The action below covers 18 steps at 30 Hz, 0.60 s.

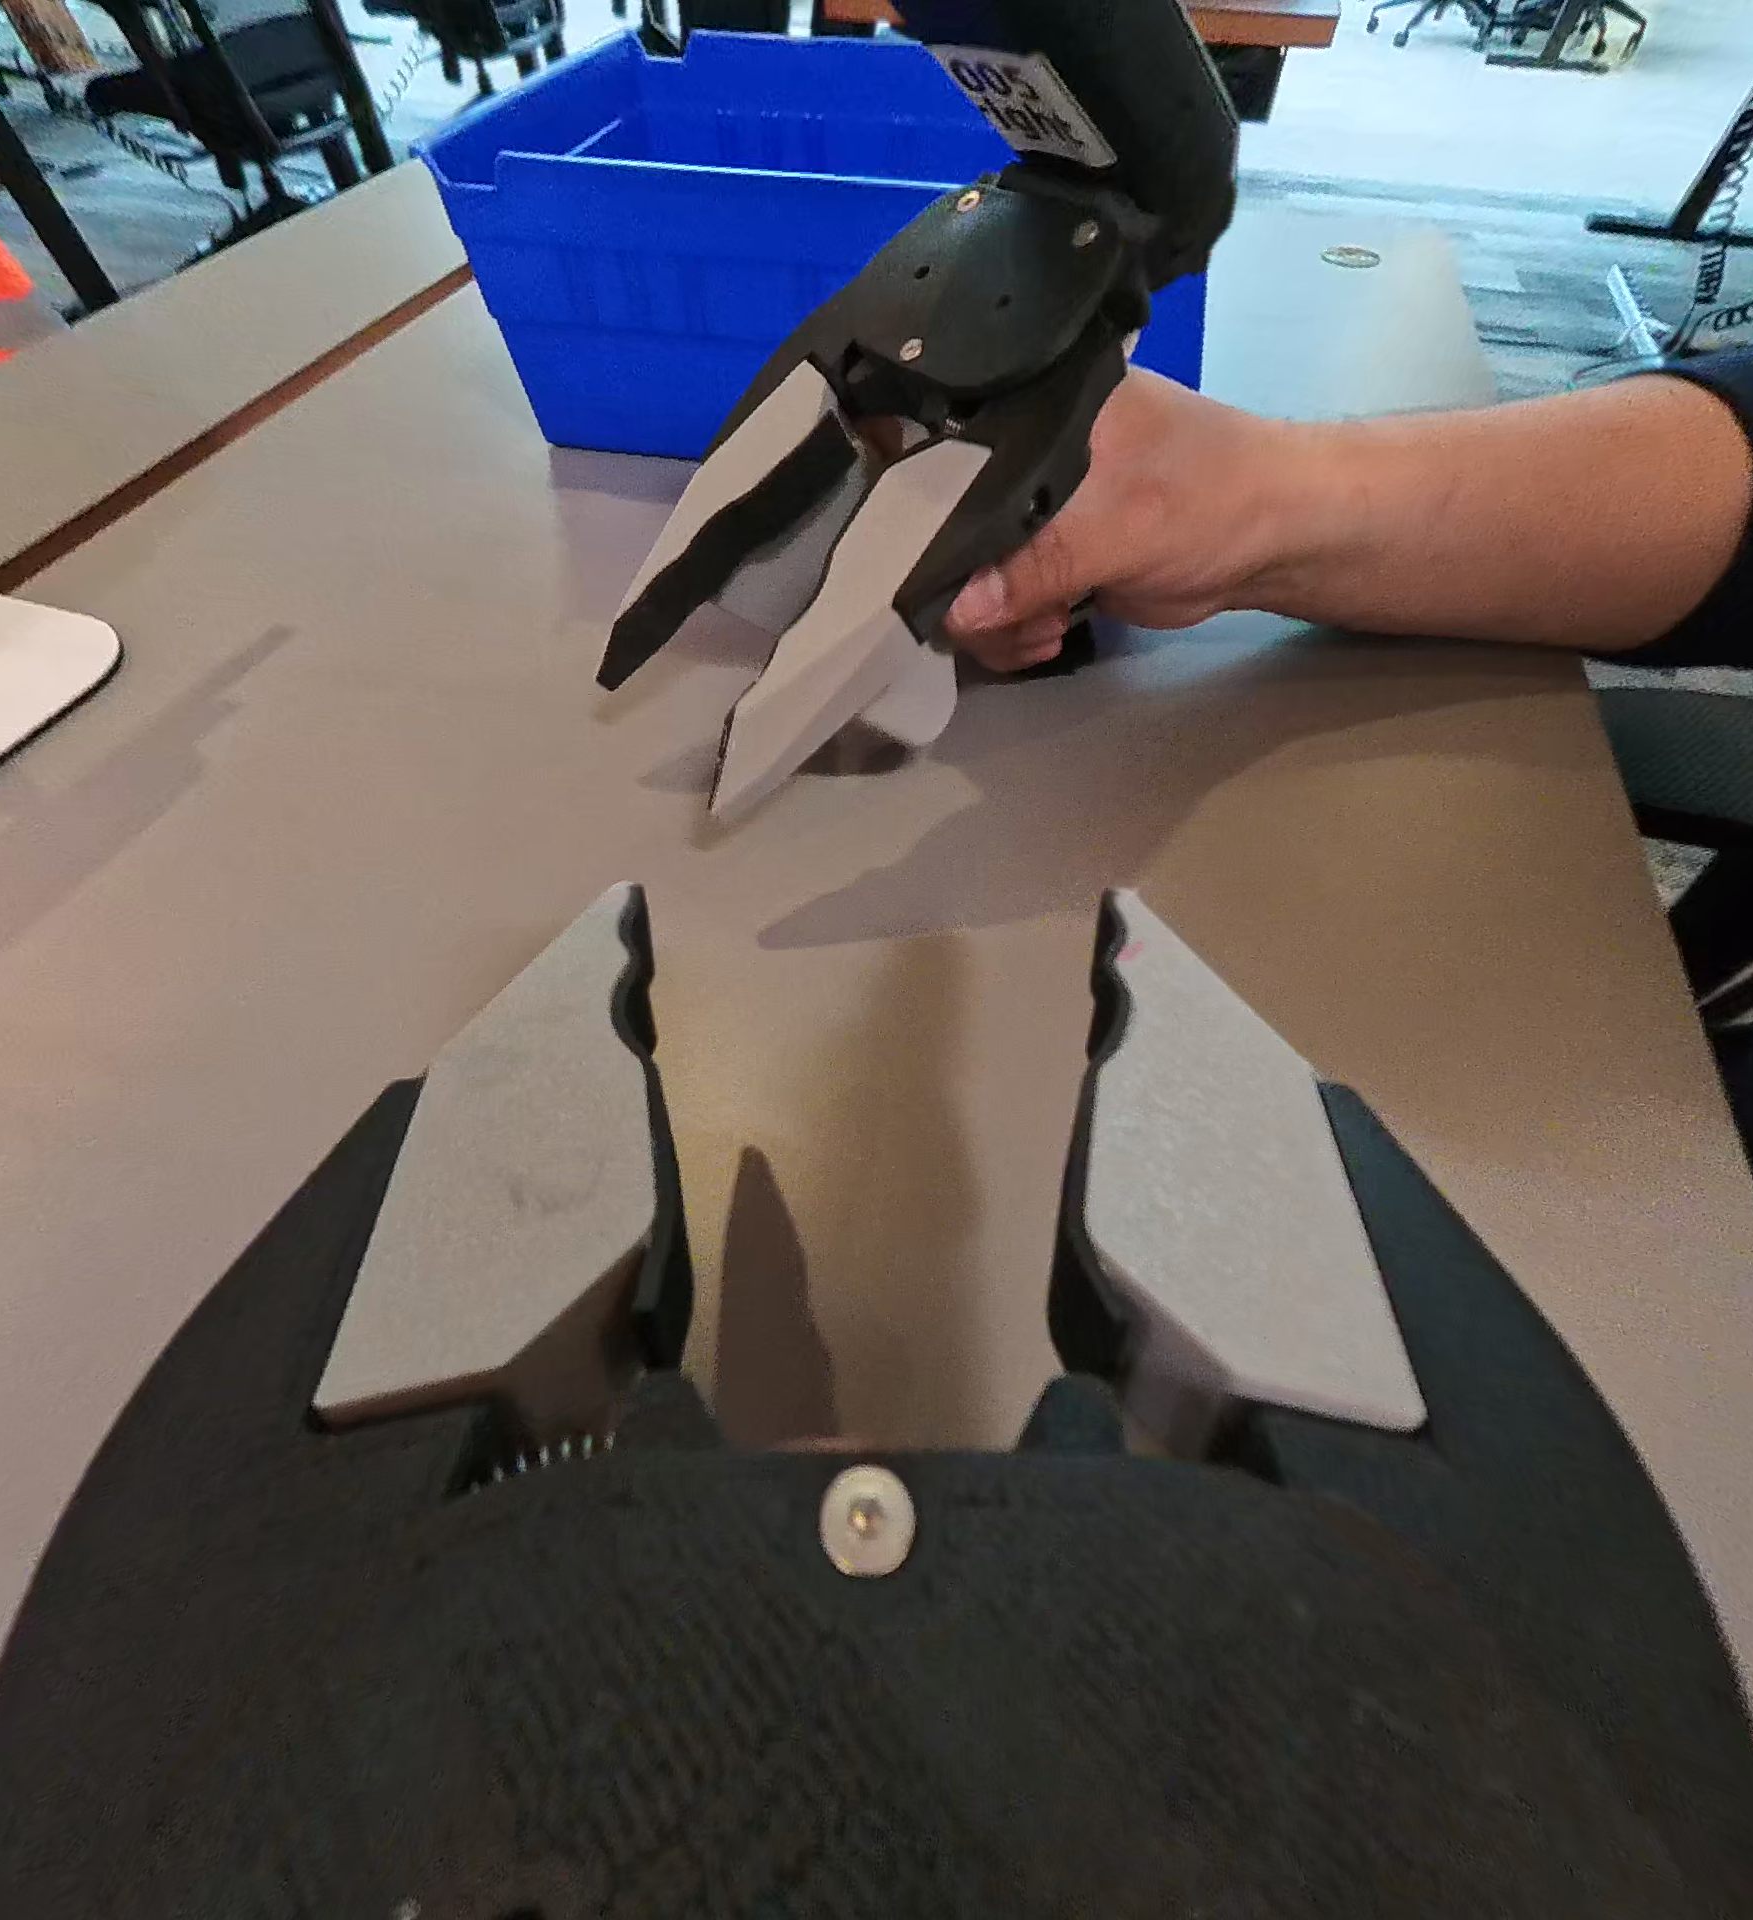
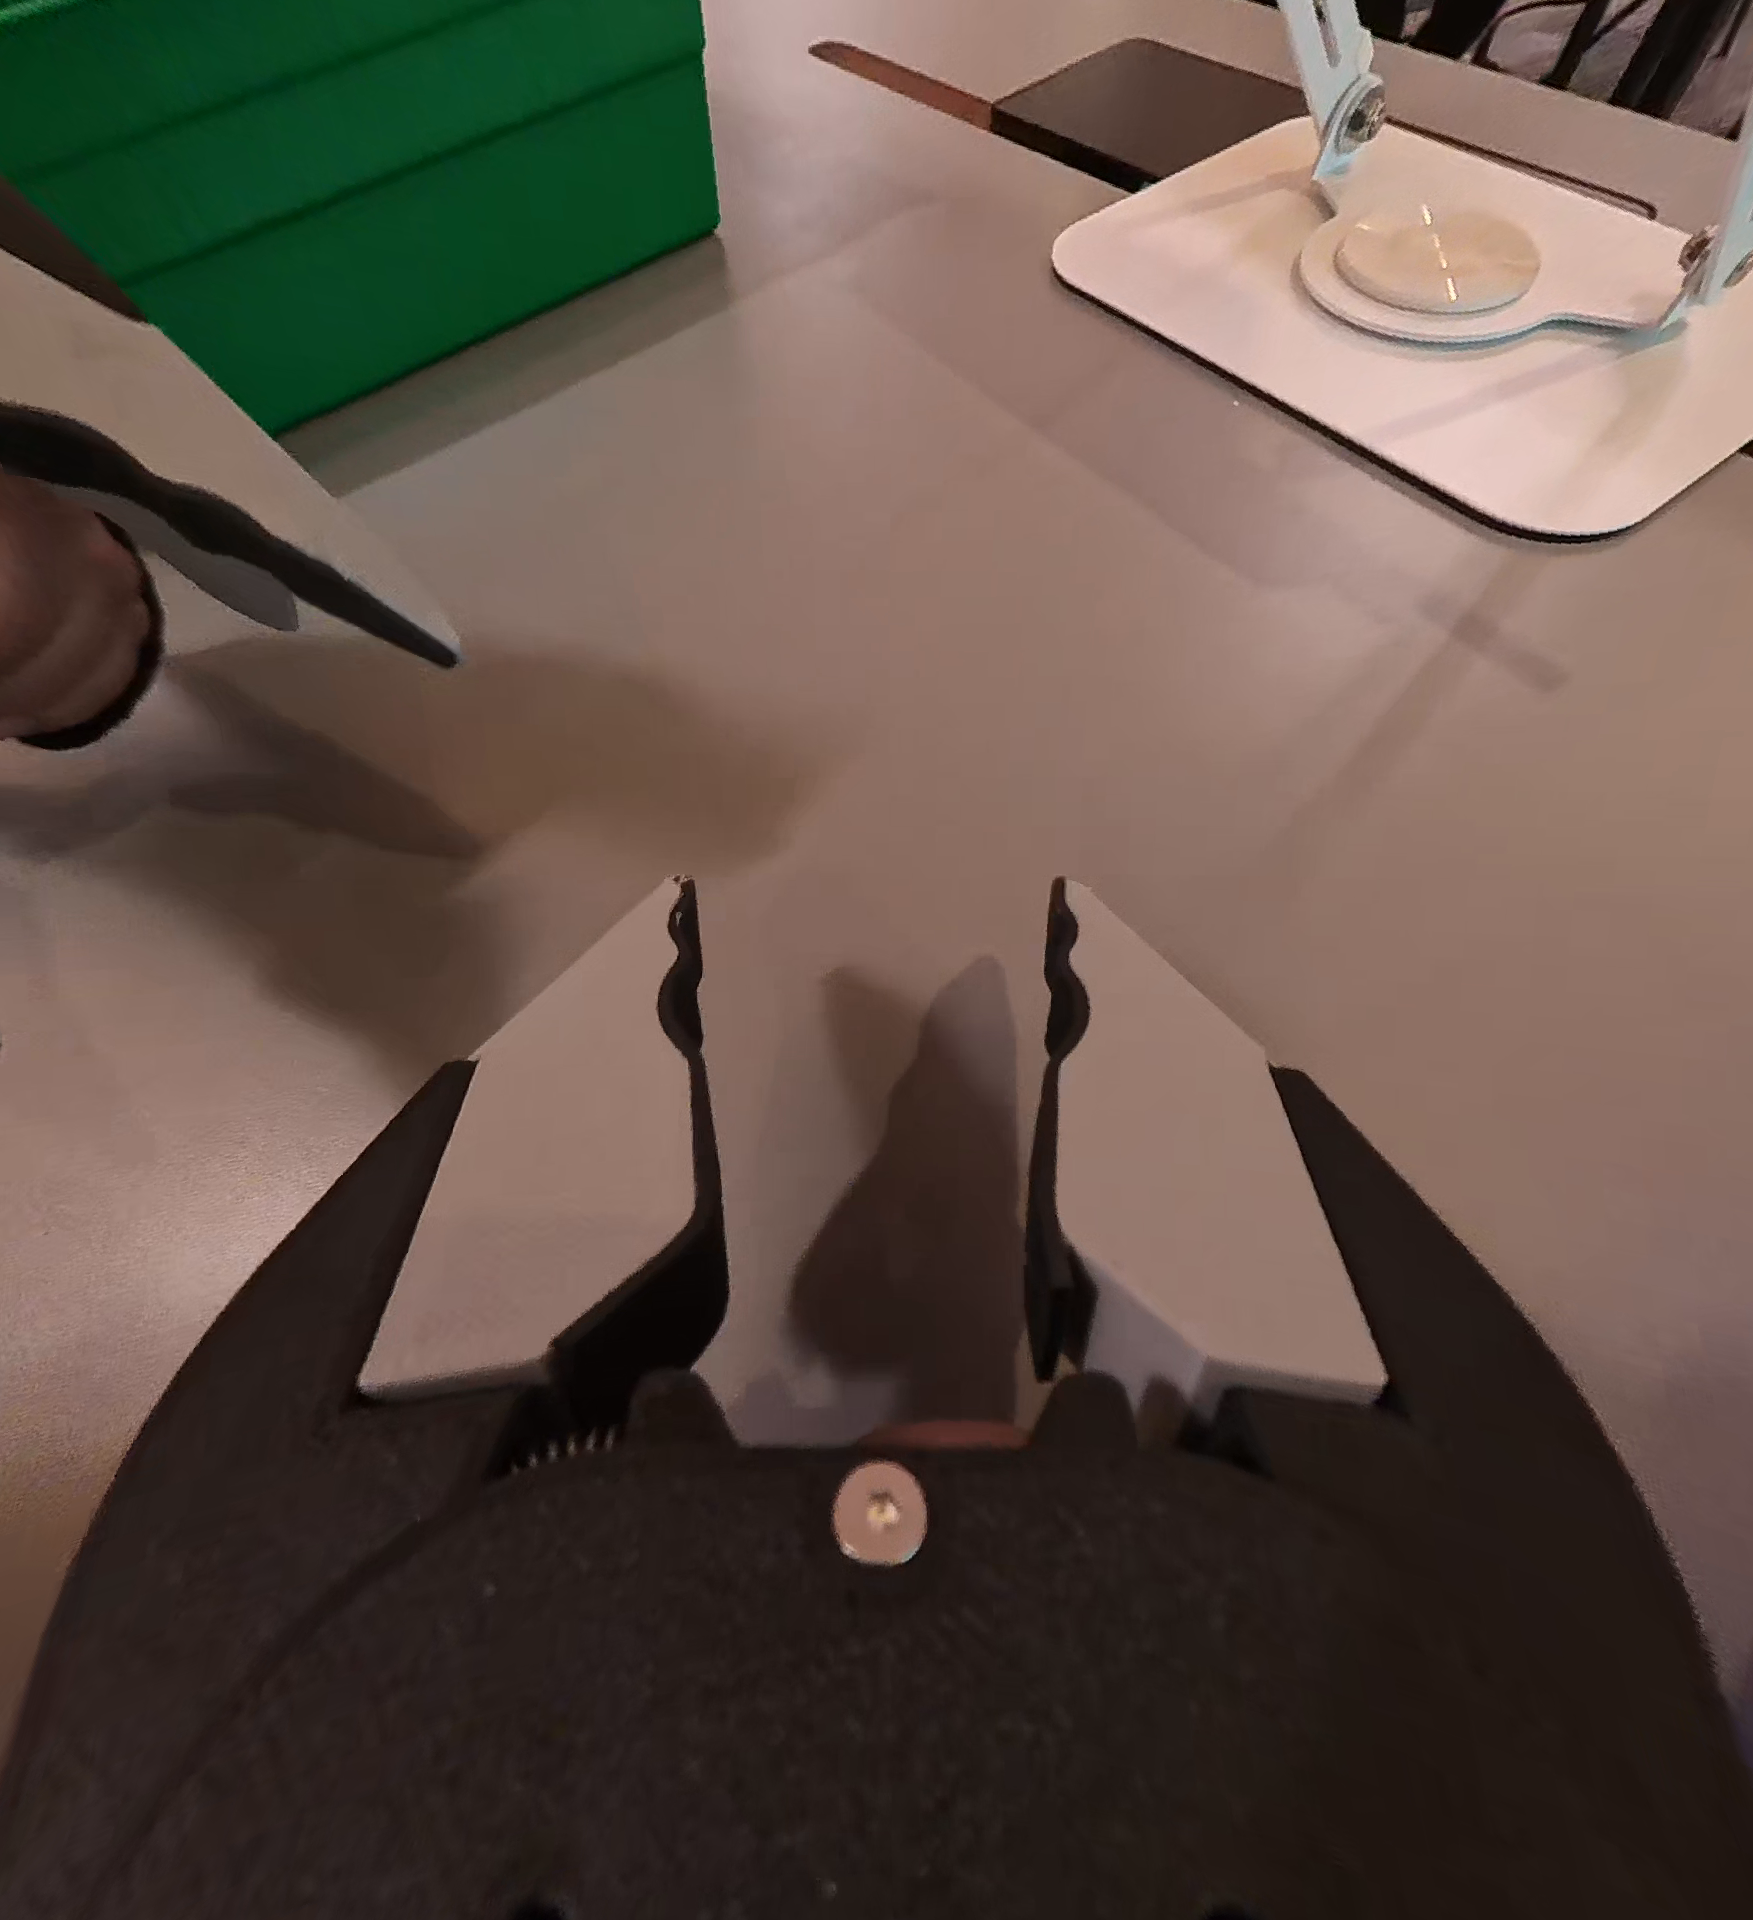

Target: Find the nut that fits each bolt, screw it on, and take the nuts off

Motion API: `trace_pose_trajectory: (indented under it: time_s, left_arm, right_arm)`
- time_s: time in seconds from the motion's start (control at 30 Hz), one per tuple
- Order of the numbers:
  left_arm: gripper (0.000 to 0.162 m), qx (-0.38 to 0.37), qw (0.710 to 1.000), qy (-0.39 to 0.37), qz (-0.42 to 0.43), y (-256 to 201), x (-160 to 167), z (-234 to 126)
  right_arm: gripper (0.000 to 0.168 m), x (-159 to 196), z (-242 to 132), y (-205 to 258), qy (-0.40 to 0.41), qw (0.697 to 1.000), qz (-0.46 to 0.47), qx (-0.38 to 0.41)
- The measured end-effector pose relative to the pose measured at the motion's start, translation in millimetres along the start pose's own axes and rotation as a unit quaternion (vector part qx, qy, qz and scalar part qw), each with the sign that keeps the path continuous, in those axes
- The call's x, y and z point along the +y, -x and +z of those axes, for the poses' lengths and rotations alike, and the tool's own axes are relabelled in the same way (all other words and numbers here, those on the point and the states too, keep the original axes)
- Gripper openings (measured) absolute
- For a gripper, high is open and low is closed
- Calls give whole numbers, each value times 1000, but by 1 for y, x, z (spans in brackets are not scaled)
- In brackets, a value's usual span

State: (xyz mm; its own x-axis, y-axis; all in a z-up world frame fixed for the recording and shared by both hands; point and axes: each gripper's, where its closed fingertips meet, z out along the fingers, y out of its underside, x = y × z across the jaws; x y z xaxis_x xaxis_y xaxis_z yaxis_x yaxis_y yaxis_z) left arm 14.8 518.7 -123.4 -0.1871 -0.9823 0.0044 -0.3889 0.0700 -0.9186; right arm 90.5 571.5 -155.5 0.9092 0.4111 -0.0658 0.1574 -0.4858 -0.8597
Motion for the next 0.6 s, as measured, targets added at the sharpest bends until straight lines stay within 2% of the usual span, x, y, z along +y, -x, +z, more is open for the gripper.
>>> trace_pose_trajectory:
  time_s: [0.13,0.3,0.47,0.57,0.6]
  left_arm:
    - [79,-4,1000,-18,-15,2,1,-6]
    - [80,-71,996,-53,-21,-2,-8,-35]
    - [75,-149,986,-71,-38,1,-35,-105]
    - [84,-217,973,-38,-63,34,-48,-161]
    - [81,-238,969,-26,-65,48,-50,-179]
  right_arm:
    - [56,-6,-8,3,-30,999,18,-22]
    - [64,-7,-13,2,-40,999,28,-24]
    - [61,-5,-11,3,-32,999,25,-22]
    - [57,-2,-9,5,-22,999,12,-20]
    - [57,-2,-9,6,-18,1000,8,-19]
